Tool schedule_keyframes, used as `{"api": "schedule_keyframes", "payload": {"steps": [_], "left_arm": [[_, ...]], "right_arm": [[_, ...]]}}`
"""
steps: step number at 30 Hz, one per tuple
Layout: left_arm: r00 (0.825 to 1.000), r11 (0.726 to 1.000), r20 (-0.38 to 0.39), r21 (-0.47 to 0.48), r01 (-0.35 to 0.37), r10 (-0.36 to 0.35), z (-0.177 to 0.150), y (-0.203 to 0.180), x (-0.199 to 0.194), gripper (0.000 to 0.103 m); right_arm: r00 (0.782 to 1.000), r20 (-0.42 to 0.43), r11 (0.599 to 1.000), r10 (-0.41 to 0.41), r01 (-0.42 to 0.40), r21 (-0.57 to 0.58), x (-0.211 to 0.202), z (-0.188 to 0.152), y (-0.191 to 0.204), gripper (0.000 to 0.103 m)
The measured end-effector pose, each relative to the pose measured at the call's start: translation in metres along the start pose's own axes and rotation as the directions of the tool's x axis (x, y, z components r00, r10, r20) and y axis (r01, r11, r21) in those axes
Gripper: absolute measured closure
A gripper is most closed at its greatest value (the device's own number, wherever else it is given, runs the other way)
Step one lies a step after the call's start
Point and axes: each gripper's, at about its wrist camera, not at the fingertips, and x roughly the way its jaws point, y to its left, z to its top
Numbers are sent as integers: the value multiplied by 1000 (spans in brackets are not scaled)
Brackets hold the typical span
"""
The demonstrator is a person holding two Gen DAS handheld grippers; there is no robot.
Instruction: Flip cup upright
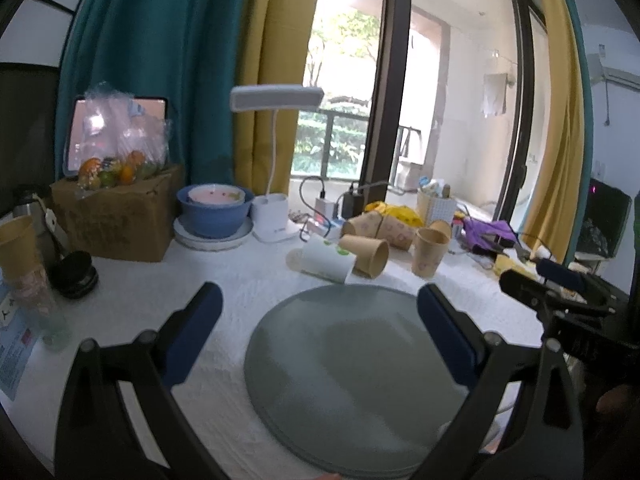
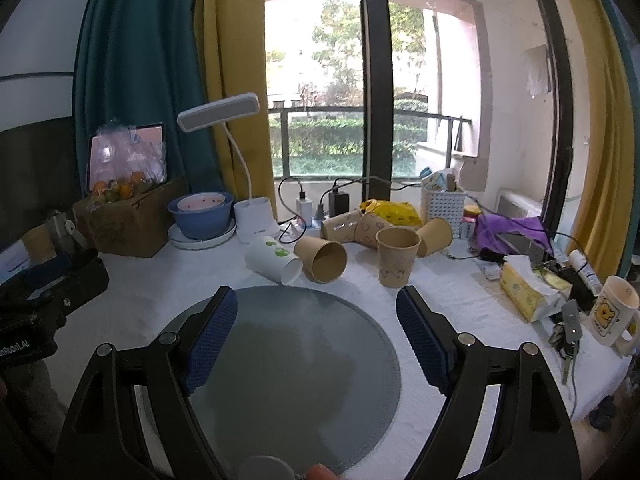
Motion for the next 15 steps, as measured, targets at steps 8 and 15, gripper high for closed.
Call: {"api": "schedule_keyframes", "payload": {"steps": [8, 15], "left_arm": [[981, 989, -192, 146, 28, 1, 1, 8, 68, 4], [944, 953, -328, 274, 127, -31, 15, 12, 143, 4]], "right_arm": [[994, -99, 999, 42, -41, 17, 50, 2, -6, 19], [985, -166, 998, 51, -47, 29, 99, 7, -14, 19]]}}
